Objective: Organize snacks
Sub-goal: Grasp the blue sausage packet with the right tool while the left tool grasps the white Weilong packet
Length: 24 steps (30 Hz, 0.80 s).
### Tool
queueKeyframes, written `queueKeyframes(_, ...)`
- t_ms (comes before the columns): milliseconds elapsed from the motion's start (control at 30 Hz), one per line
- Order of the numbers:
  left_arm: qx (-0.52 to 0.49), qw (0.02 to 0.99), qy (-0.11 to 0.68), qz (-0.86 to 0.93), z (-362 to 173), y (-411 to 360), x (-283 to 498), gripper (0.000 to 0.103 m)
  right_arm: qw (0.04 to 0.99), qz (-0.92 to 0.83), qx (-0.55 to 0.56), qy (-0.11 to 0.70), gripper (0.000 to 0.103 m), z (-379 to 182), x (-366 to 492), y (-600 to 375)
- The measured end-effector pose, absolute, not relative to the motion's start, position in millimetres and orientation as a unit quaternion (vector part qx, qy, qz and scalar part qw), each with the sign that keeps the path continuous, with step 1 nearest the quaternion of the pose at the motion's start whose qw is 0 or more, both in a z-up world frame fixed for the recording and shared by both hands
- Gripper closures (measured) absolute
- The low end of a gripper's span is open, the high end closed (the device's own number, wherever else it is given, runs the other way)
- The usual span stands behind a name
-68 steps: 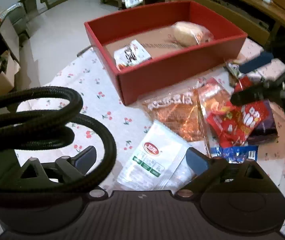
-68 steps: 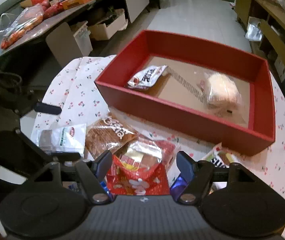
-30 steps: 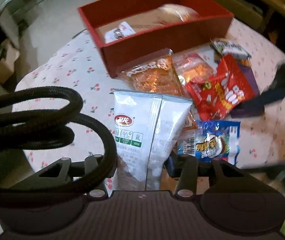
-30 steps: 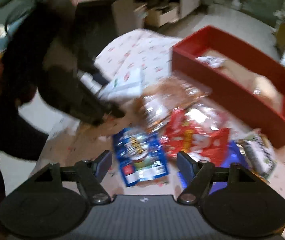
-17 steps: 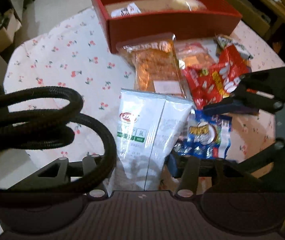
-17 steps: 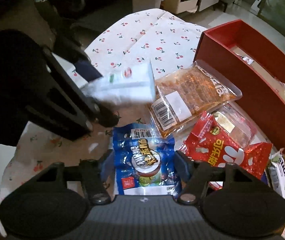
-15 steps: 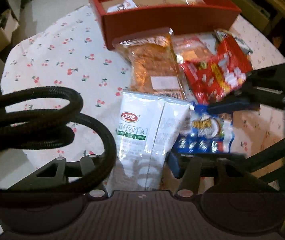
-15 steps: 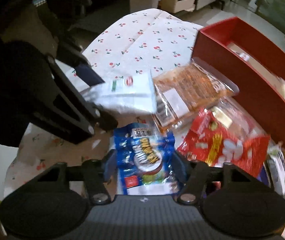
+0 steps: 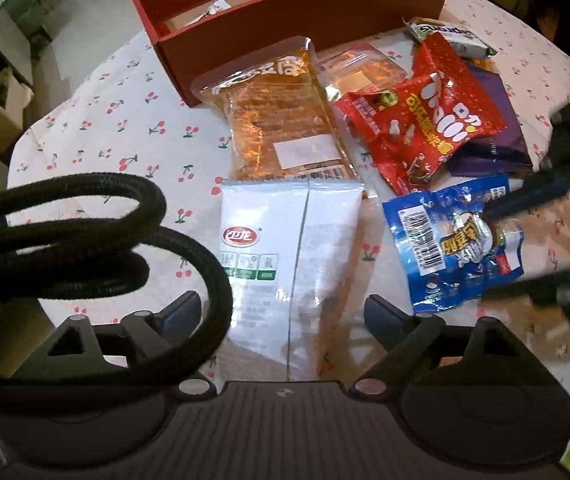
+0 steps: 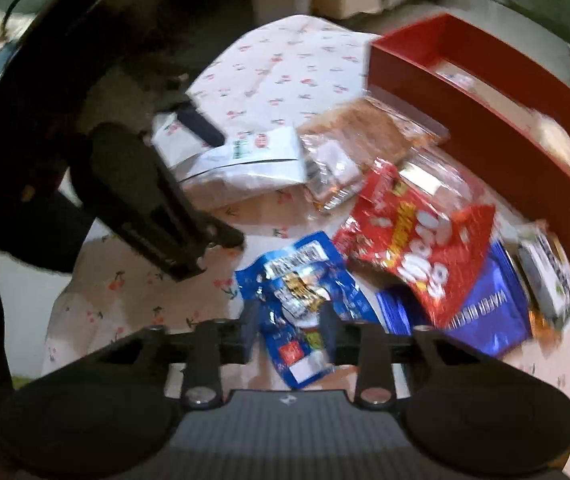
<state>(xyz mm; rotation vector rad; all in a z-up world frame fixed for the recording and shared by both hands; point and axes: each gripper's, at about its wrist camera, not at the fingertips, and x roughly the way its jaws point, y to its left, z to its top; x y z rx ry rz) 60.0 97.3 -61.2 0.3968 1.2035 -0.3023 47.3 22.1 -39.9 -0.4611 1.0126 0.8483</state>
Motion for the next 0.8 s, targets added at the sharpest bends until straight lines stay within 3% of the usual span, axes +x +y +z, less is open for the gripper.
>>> queueKeyframes(33,0.183,0.795,0.561,-0.142,-61.8,98.0,60.0,0.010,0.764,0.393,-0.236,0.454,0.027,-40.0,47.1,26.4)
queueKeyframes(100,0.183,0.794,0.561,-0.147,-62.6,98.4,60.3,0.009,0.752,0.402,-0.271,0.446,0.017,-42.9,47.6,32.4)
queueKeyframes(300,0.169,0.786,0.573,-0.157,-70.5,105.1,70.5,0.000,0.731,0.410,-0.261,0.478,0.010,-67.4,64.6,42.3)
queueKeyframes(500,0.156,0.789,0.568,-0.178,-71.8,108.9,74.9,0.000,0.745,0.389,-0.235,0.488,0.039,-56.0,64.4,30.7)
queueKeyframes(800,0.148,0.794,0.563,-0.178,-73.6,103.2,72.7,0.000,0.741,0.391,-0.224,0.498,0.040,-52.6,51.1,24.8)
